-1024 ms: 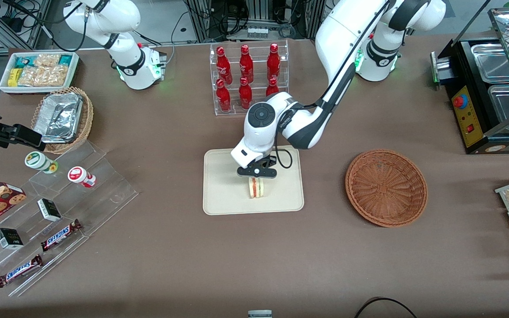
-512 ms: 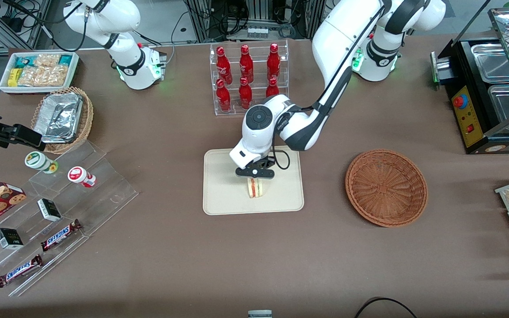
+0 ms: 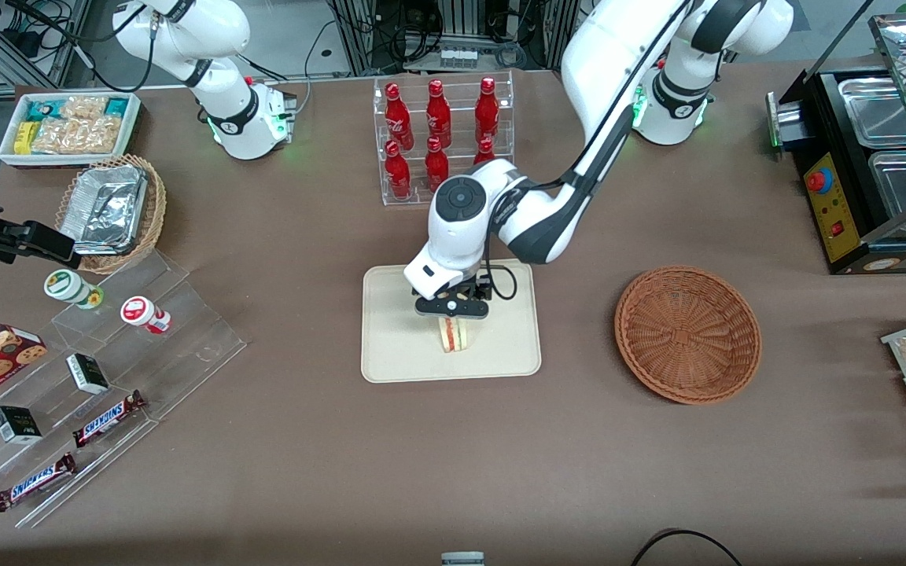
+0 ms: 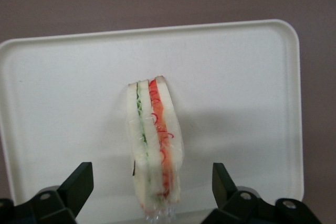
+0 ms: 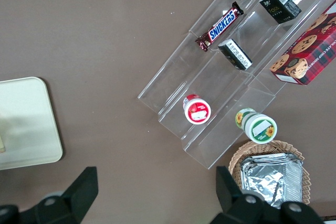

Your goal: Place sandwich from basket to tray

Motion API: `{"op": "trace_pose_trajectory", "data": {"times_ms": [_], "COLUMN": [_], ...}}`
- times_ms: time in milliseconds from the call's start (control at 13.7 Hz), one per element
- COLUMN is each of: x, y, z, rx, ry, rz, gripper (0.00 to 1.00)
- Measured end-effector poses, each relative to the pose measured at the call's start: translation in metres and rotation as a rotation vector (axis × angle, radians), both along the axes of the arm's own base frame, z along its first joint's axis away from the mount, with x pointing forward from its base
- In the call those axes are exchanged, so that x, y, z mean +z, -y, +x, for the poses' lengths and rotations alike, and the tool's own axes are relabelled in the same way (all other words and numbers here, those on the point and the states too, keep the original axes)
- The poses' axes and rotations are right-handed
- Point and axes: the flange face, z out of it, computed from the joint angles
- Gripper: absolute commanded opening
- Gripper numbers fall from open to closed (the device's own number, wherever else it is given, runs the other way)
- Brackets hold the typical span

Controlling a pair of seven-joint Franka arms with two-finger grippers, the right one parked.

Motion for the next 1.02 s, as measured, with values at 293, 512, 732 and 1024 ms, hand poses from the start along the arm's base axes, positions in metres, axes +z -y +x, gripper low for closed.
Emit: {"op": "trace_pose_trajectory", "data": {"times_ms": [293, 512, 732, 1024], "x": [0.089, 0.151, 0.192, 0.229], "y": [-0.056, -0.127, -0.192, -0.264], "z": [0.026, 0.051, 0.062, 0.061], "rx": [0.099, 0.206, 0.233, 0.174], "ry": [-0.011, -0.021, -0.033, -0.084], "rz": [0.039, 0.060, 0.084, 0.134], "gripper": [1.00, 1.00, 1.00, 1.00]}}
